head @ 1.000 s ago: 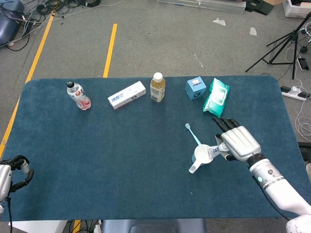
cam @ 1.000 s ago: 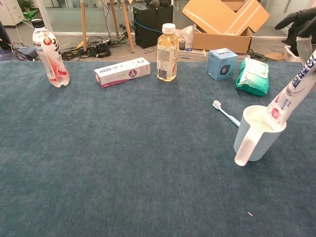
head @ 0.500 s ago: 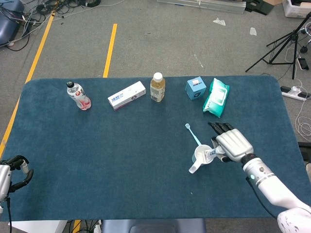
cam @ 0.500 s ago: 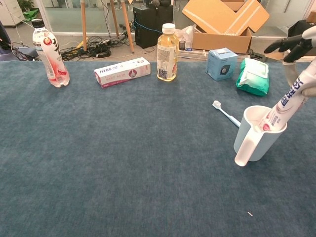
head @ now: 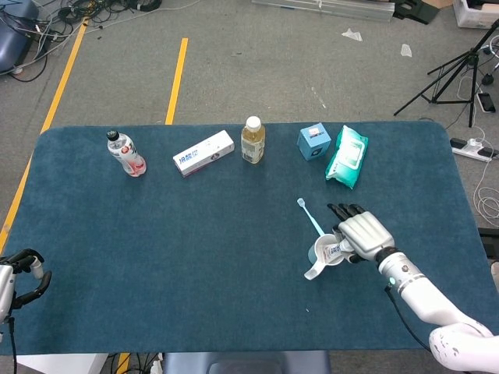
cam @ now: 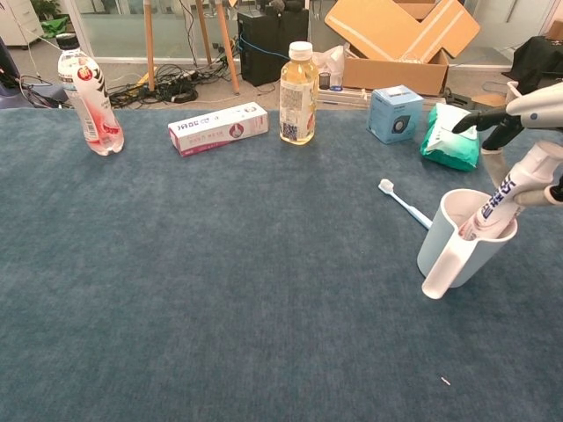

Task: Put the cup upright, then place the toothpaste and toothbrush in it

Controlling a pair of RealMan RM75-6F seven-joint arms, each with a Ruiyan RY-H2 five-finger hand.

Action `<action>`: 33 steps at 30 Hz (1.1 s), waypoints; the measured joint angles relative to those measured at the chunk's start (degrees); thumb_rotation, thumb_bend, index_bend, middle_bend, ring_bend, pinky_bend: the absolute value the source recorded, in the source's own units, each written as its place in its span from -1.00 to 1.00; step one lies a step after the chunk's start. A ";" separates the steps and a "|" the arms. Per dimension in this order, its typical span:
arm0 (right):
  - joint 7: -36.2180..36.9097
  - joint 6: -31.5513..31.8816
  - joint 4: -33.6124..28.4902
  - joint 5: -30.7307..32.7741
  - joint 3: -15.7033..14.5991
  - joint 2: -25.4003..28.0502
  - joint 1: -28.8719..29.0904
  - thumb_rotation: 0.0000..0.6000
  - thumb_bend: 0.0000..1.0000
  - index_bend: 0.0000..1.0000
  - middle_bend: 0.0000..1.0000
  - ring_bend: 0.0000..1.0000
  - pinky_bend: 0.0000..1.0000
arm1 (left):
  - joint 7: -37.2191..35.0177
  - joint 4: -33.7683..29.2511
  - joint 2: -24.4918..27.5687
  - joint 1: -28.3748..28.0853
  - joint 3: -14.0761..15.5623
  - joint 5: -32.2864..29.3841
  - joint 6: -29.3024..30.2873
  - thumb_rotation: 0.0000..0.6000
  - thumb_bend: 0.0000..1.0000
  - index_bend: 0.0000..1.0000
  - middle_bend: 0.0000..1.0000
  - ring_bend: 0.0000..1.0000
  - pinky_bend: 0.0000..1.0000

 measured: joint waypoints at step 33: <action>5.26 2.45 -1.99 -4.02 0.43 2.82 -0.57 1.00 -0.56 -0.60 -1.00 -1.00 -0.77 | 0.39 -0.10 -0.04 0.07 0.10 0.17 -0.01 1.00 -0.29 0.14 -0.06 0.08 0.04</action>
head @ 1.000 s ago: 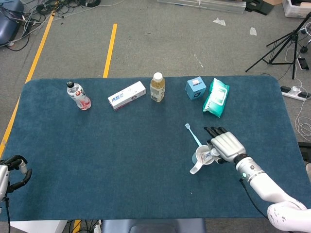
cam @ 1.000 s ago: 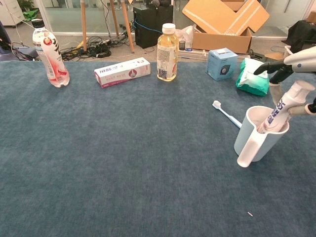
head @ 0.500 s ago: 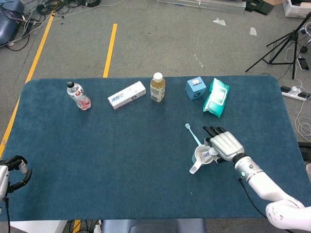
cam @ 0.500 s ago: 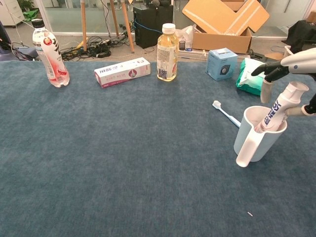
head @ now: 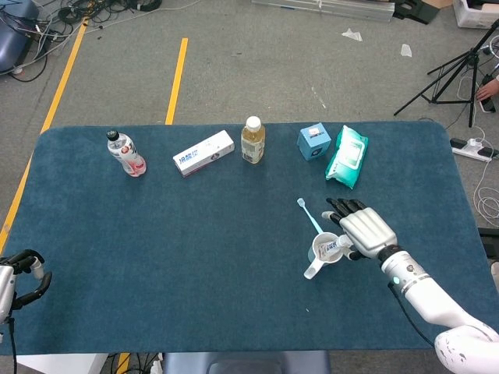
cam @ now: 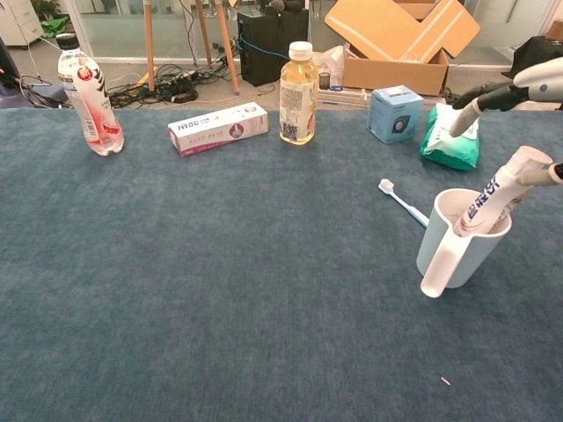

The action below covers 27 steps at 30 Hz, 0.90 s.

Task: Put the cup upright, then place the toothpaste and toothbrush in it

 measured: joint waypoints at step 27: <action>3.96 0.43 5.17 0.33 2.50 5.13 -1.82 1.00 0.12 -0.64 -0.93 -0.86 -0.33 | 0.29 0.12 -0.11 -0.21 -0.09 -0.43 -0.57 1.00 -0.29 0.14 -0.06 0.08 0.04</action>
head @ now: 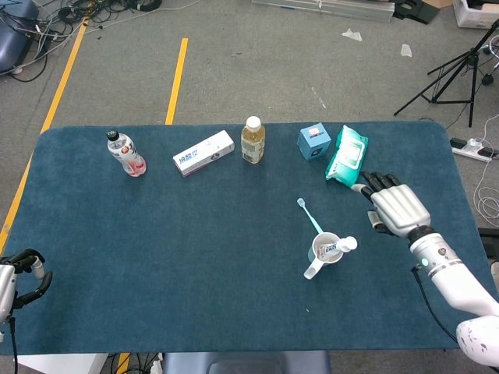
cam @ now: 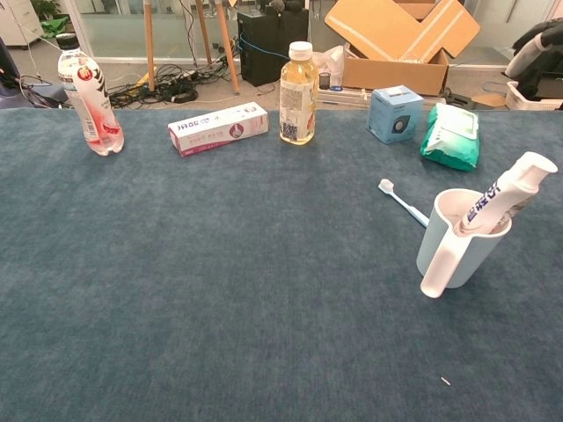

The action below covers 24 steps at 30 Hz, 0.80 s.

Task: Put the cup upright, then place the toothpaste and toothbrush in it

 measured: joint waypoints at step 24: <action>-15.24 -0.42 11.83 -6.44 -6.10 -5.49 2.38 1.00 0.61 -0.69 0.32 0.49 0.74 | 2.49 1.52 -1.39 -0.61 -0.76 -2.21 -1.45 1.00 -0.29 0.14 -0.06 0.08 0.04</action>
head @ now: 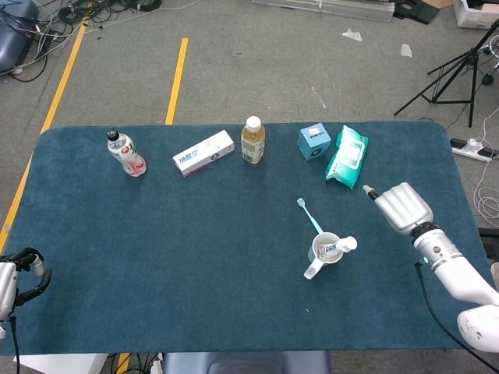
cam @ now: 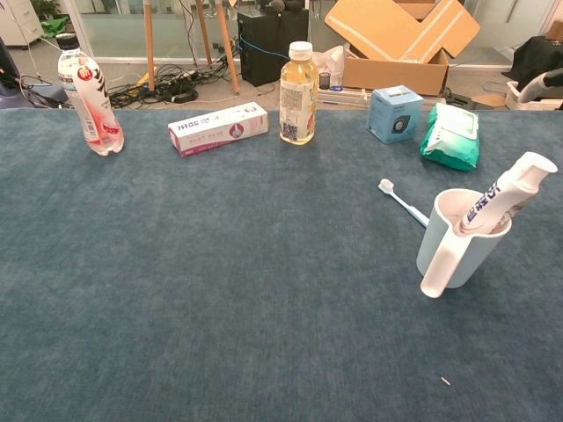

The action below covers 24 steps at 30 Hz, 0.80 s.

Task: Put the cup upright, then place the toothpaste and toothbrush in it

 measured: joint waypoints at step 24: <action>43.06 -3.34 20.49 -35.08 -7.26 -6.21 2.78 1.00 0.57 -1.00 0.27 0.49 0.74 | 2.03 6.00 -2.39 -3.36 -2.05 -4.28 -5.54 1.00 -0.29 0.14 -0.07 0.08 0.04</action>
